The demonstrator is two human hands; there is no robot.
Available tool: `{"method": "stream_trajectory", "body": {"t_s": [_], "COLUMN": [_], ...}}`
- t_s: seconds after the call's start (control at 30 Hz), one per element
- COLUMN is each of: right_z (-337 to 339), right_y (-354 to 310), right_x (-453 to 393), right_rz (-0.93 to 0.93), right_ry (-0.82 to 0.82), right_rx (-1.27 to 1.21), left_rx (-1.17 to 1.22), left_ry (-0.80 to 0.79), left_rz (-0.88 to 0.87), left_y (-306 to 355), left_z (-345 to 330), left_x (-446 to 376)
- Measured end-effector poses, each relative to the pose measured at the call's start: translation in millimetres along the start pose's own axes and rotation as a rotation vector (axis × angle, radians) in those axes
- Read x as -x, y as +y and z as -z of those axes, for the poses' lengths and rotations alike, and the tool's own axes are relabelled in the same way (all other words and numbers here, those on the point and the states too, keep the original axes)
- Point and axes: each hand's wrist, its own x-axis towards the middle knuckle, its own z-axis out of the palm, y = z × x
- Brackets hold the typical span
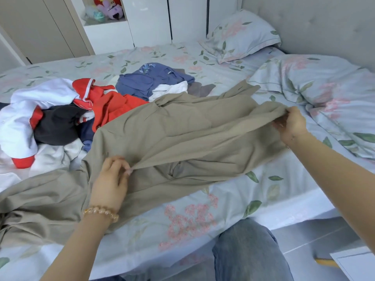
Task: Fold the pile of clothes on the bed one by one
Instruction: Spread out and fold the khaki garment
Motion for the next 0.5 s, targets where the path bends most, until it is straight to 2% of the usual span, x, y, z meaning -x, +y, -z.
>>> {"method": "stream_trajectory", "body": {"t_s": [0.1, 0.27, 0.3, 0.37, 0.43, 0.5], "right_z": [41, 61, 58, 50, 36, 22], "right_y": [7, 5, 2, -2, -10, -24], "right_x": [-4, -1, 0, -1, 0, 5], "right_rz": [-0.240, -0.311, -0.308, -0.260, -0.142, 0.004], "right_ry": [-0.014, -0.029, -0.042, -0.048, -0.036, -0.022], "right_rx": [-0.211, -0.211, -0.150, 0.008, 0.101, 0.135], "left_rx": [-0.084, -0.380, -0.409, -0.426, -0.313, -0.162], "left_ry": [-0.140, -0.189, -0.188, -0.217, -0.313, -0.449], "left_rz": [-0.026, 0.138, 0.135, 0.005, -0.162, -0.197], "left_y": [-6, 11, 16, 30, 51, 68], "left_z": [-14, -22, -23, -26, -38, -59], "left_x": [20, 35, 32, 26, 16, 7]}}
